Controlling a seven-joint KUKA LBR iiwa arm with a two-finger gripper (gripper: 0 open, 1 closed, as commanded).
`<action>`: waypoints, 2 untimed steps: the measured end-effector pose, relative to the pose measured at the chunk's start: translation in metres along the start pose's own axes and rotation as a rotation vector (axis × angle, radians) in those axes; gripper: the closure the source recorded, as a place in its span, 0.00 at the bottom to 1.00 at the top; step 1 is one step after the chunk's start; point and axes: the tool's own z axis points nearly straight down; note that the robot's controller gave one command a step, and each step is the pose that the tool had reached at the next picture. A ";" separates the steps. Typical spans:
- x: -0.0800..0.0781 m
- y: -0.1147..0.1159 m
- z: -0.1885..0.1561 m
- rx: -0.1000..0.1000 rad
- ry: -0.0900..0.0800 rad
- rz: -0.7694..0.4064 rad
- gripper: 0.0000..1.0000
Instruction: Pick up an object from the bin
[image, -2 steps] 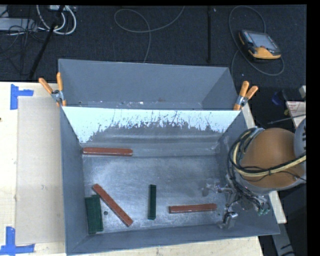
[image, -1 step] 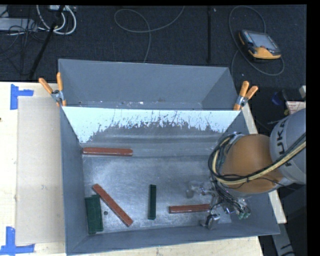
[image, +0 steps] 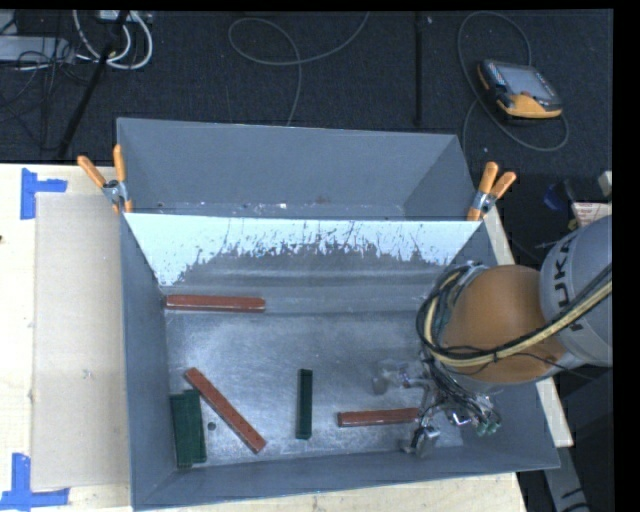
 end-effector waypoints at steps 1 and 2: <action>0.003 0.001 0.002 -0.003 0.011 -0.001 1.00; 0.000 0.001 -0.087 -0.001 0.005 0.001 1.00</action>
Offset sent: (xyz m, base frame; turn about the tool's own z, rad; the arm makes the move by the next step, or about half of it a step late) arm 0.0000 0.0000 0.0000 0.0000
